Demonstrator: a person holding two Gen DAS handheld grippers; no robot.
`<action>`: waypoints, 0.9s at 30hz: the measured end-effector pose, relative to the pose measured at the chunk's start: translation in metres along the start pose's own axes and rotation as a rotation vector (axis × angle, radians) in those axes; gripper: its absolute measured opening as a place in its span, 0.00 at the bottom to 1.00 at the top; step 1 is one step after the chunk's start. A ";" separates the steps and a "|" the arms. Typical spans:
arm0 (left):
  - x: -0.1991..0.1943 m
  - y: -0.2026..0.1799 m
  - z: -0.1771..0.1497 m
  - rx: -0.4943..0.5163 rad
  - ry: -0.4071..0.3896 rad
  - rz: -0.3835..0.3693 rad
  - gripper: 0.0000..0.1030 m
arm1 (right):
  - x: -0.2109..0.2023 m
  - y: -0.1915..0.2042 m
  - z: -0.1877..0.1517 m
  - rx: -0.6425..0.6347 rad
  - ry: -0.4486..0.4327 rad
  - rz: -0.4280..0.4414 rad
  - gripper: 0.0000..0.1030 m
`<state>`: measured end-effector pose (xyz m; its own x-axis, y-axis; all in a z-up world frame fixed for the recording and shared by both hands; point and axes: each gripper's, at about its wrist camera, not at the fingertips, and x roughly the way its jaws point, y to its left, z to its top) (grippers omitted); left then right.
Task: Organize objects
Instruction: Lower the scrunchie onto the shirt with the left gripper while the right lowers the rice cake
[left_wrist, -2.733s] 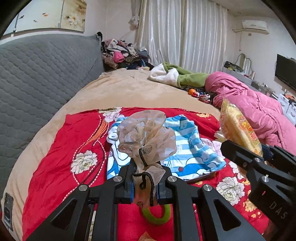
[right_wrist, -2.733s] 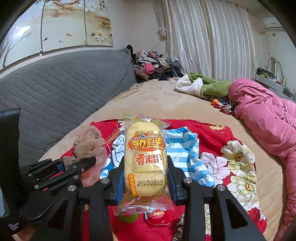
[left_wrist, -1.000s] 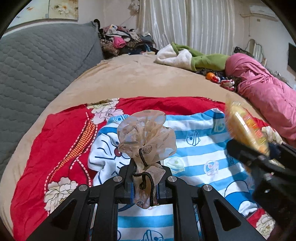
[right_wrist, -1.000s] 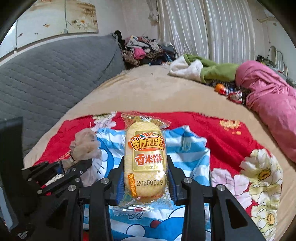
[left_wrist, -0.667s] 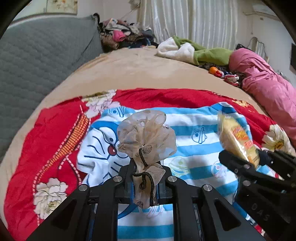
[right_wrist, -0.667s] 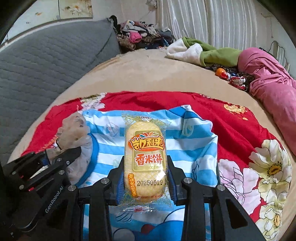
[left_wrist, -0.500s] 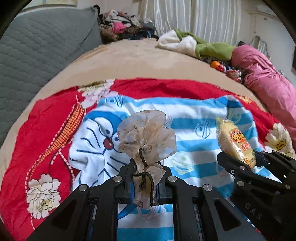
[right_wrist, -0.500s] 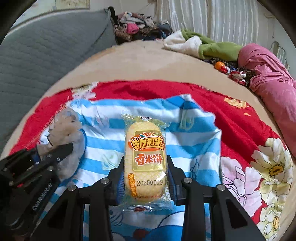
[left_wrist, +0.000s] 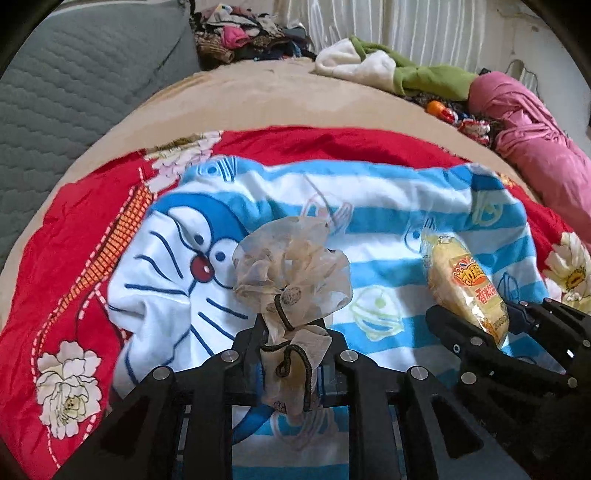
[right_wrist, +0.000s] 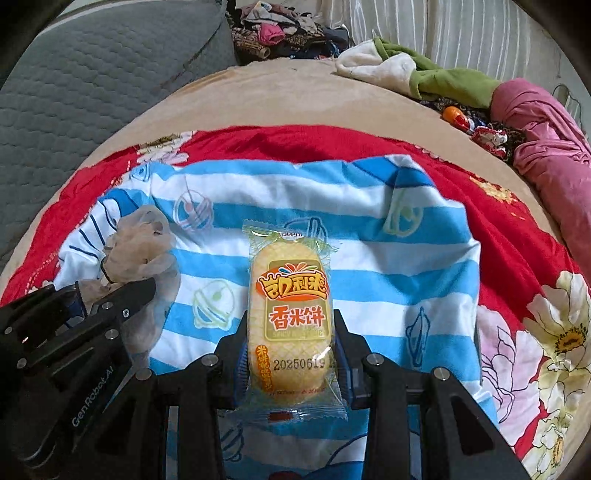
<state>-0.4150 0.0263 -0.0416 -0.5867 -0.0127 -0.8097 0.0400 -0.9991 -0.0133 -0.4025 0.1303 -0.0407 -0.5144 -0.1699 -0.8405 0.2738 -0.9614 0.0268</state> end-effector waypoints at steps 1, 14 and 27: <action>0.002 0.000 -0.001 0.003 0.003 0.005 0.21 | 0.002 -0.001 -0.001 0.003 0.009 0.001 0.37; 0.003 0.000 -0.004 0.011 0.028 0.021 0.40 | 0.007 -0.001 -0.002 0.003 0.026 -0.004 0.38; -0.004 0.007 -0.007 0.034 0.065 0.072 0.71 | 0.001 -0.008 -0.003 0.043 0.036 0.001 0.47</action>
<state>-0.4061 0.0199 -0.0424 -0.5297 -0.0827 -0.8441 0.0519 -0.9965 0.0650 -0.4026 0.1384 -0.0440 -0.4840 -0.1636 -0.8596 0.2391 -0.9697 0.0500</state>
